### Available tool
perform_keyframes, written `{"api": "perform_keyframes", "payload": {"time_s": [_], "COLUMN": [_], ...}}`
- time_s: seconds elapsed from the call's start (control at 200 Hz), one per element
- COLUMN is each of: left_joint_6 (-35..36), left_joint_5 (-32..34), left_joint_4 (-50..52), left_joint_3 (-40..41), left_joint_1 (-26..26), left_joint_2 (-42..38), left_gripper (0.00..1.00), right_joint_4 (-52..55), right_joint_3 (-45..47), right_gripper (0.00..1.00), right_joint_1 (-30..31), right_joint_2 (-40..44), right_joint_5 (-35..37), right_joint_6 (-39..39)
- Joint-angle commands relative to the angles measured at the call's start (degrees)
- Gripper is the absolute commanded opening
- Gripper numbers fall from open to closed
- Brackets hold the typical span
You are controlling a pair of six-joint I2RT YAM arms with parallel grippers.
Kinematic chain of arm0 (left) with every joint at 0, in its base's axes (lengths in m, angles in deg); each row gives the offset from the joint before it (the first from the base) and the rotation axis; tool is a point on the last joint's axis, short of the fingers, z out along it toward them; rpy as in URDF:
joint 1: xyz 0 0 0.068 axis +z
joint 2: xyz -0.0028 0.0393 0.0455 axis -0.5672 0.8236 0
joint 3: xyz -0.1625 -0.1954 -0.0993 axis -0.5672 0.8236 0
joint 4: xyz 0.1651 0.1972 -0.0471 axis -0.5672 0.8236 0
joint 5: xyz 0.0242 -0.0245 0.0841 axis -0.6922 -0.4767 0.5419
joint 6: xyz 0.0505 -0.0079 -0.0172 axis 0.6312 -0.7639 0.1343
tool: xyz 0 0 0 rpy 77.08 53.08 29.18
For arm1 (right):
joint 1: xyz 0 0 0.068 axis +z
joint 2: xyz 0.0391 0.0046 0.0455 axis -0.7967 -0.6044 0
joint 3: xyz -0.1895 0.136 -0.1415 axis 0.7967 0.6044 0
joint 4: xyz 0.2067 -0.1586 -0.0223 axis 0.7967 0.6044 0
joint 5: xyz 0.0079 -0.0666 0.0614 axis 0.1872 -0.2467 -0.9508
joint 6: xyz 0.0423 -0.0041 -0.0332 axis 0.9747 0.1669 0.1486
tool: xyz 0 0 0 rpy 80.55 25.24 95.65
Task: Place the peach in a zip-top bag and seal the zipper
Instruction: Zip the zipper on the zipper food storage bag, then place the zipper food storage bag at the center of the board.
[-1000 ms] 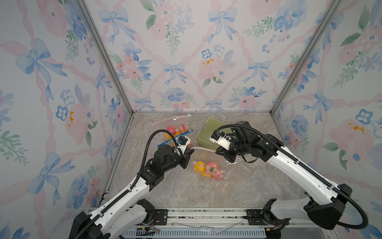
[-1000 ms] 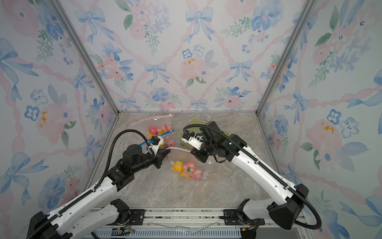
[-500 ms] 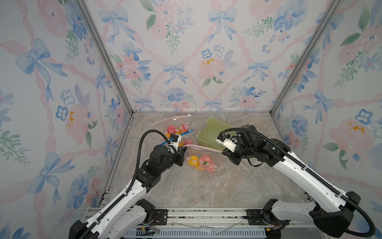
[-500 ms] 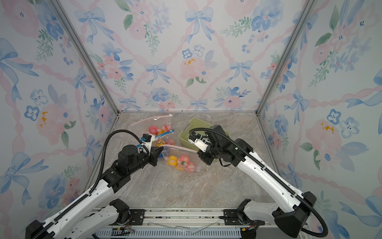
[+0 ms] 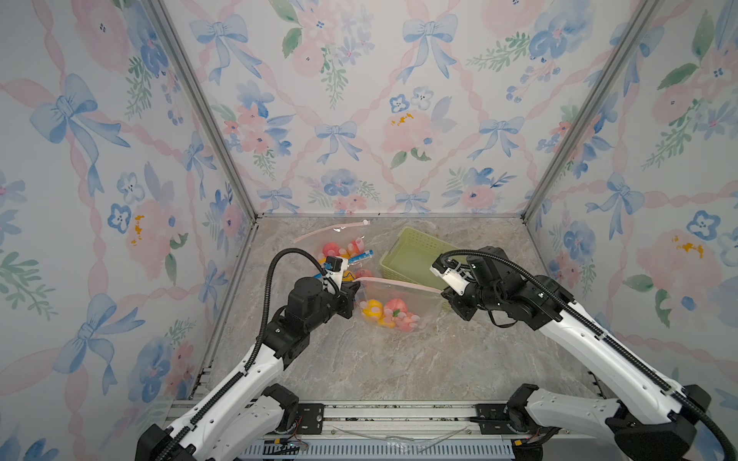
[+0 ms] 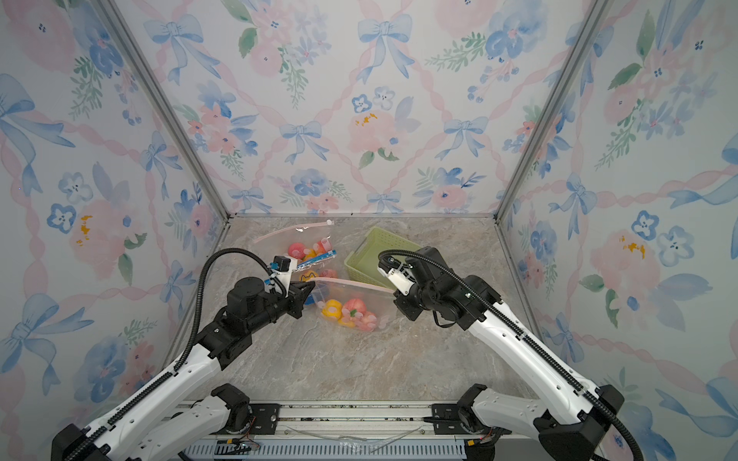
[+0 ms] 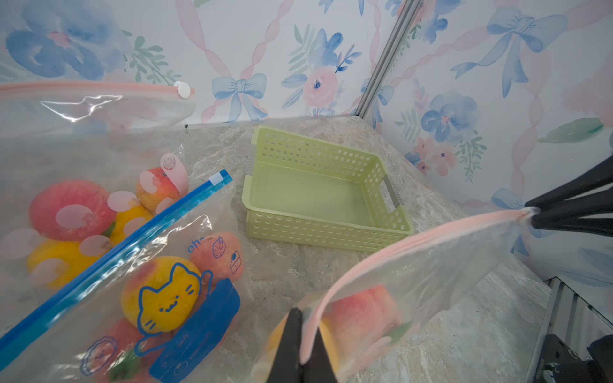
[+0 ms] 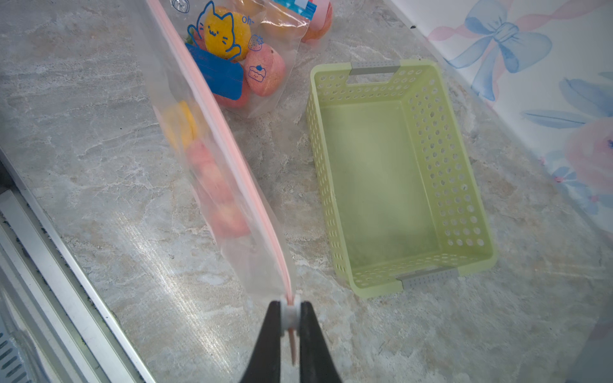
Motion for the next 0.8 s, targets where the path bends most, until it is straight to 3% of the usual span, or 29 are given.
{"api": "perform_keyframes", "payload": {"time_s": [0.0,0.325,0.595,0.795], "left_joint_6": [-2.8,-0.2,-2.9,-5.2], "left_joint_5": [-4.1,-2.7,-0.3,-3.5], "left_joint_4": [-5.9,-11.7,-14.1,-16.3], "left_joint_3": [-0.2,-8.3,-10.0,-10.6], "left_joint_1": [0.2,-5.2,-4.9,-3.8], "left_joint_2": [1.8,15.4,26.1,32.3], "left_gripper": [0.00,0.00,0.00,0.00], "right_joint_4": [2.4,1.9,-2.4,-6.1], "right_joint_3": [0.4,0.4,7.6,10.9], "right_gripper": [0.00,0.01,0.03,0.07], "right_joint_1": [-1.0,-1.1,-2.6,-7.4], "right_joint_2": [1.6,2.3,2.1,0.9], "right_joint_5": [4.7,9.9,9.0,6.5], "right_joint_6": [2.4,5.1,8.0,11.2]}}
